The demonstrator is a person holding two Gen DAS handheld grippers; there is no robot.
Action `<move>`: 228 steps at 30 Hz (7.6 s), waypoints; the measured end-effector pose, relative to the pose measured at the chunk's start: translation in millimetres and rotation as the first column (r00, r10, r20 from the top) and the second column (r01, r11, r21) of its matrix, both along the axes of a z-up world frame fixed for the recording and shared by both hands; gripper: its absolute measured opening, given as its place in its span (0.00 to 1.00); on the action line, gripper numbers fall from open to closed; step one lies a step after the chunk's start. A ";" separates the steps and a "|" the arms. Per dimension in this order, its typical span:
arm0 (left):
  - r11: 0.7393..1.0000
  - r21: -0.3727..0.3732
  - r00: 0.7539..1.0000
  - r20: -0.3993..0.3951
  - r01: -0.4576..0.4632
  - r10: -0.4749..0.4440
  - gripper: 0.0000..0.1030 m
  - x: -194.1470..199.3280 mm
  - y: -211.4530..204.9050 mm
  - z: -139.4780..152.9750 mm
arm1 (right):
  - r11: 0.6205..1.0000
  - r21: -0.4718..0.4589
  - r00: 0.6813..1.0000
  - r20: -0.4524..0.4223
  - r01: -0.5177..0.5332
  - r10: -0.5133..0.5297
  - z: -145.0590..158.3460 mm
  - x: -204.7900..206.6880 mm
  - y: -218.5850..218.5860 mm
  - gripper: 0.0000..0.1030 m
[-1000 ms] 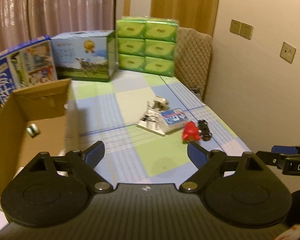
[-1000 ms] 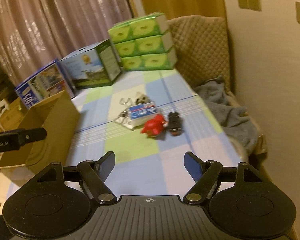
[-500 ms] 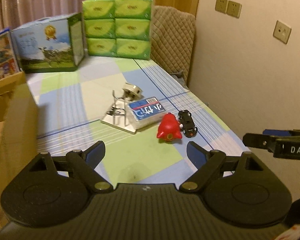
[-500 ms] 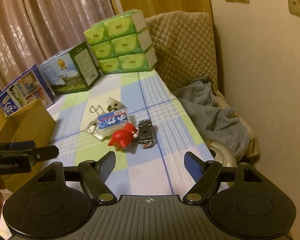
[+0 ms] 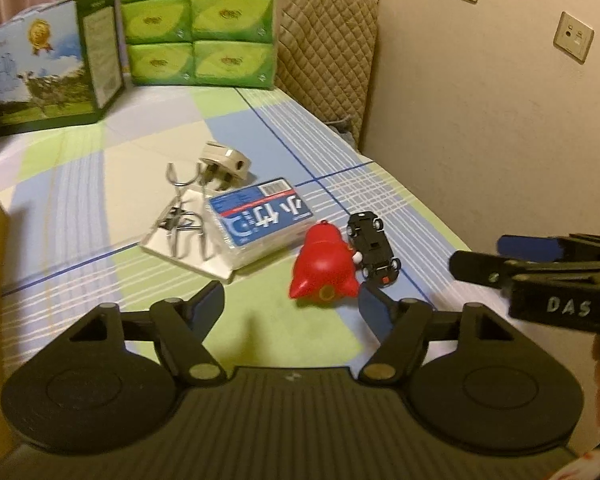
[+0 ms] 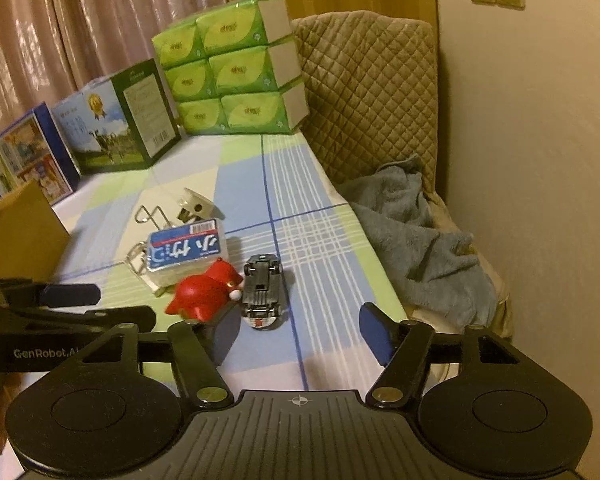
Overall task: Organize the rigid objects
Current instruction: 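Grasp the red toy figure with the left gripper, then grasp the black toy car with the right gripper while the left holds the red toy, then carry the red toy and black car over the cardboard box, then open the left gripper to drop the red toy into the box while the right holds the car, then open the right gripper to drop the black car into the box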
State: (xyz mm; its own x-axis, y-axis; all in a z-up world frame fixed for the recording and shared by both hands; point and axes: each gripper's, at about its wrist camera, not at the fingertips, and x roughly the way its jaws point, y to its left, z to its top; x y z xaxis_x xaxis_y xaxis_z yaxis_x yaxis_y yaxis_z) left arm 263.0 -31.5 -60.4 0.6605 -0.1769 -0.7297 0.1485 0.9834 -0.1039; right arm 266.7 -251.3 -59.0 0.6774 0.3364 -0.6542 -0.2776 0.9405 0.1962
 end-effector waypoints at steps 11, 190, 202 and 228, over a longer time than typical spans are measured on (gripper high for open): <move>0.997 -0.058 0.998 -0.043 0.048 -0.051 0.50 36.0 -12.1 -22.8 | 0.999 0.011 0.998 -0.057 0.034 -0.034 -22.8 22.2 -8.3 0.58; 0.915 0.159 0.929 0.059 -0.370 0.365 0.45 -94.5 350.6 77.2 | 0.773 -0.038 0.774 -0.019 -0.633 0.633 53.3 -6.5 401.5 0.27; 0.915 0.151 0.927 0.076 -0.374 0.367 0.45 -107.2 349.9 86.3 | 0.770 -0.024 0.770 -0.036 -0.638 0.637 53.3 -11.6 404.9 0.27; 0.921 0.087 0.920 0.144 -0.380 0.366 0.45 -149.8 305.7 124.4 | 0.849 0.102 0.855 0.057 -0.519 0.516 97.3 -25.3 326.8 0.40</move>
State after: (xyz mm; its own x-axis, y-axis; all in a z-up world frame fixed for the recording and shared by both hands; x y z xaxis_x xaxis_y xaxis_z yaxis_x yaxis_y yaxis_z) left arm 113.2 274.1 64.0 0.7478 0.1771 -0.6399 -0.2267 0.9740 0.0046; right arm 241.3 75.6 38.4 0.4020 0.7112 -0.5767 -0.7244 0.6322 0.2747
